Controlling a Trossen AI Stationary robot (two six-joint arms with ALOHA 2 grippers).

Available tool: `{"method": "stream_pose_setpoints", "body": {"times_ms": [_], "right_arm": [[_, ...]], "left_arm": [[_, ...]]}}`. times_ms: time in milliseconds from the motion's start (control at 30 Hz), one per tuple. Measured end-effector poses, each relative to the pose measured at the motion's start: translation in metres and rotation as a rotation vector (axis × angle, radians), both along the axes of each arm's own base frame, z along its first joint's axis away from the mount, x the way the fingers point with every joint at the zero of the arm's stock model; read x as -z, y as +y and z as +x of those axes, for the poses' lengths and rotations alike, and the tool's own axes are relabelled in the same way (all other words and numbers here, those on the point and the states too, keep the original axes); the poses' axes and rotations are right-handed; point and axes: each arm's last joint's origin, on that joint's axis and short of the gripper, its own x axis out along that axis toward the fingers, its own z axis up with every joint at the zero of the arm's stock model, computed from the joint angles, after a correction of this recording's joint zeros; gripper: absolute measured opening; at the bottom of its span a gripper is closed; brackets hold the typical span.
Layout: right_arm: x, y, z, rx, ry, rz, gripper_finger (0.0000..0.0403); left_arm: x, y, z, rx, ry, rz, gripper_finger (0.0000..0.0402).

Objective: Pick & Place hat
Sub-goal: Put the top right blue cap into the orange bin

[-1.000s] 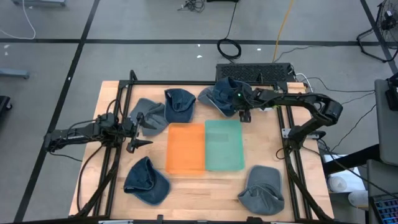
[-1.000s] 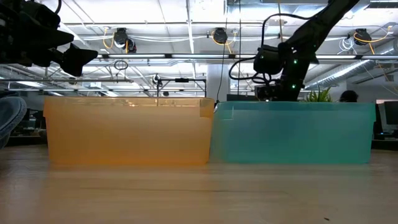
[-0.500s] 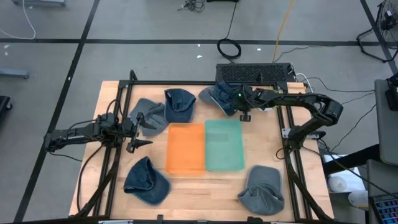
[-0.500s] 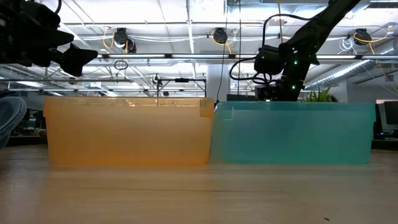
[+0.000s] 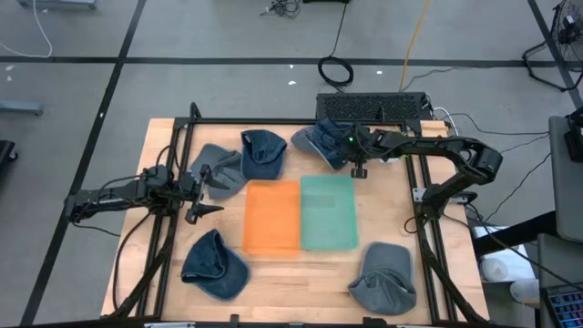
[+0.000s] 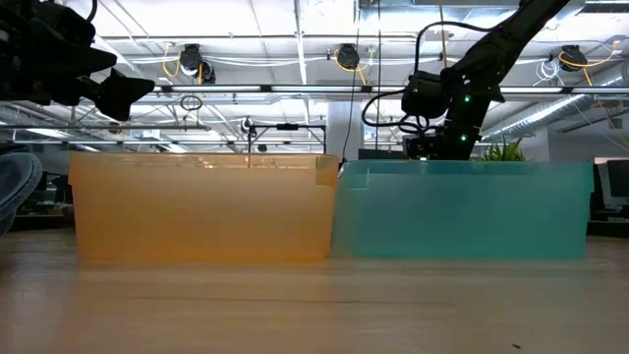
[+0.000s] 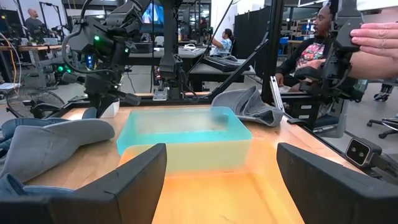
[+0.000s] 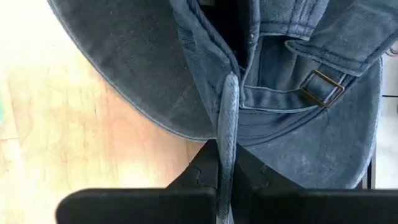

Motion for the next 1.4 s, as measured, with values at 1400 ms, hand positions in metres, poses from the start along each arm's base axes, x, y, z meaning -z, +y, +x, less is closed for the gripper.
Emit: {"method": "stream_pose_setpoints", "body": {"times_ms": [1400], "right_arm": [[-0.117,0.058,-0.021,0.007,-0.382,-0.509,0.0]], "left_arm": [[0.0,0.0,0.0,0.0,0.0,0.0,0.031]]}}
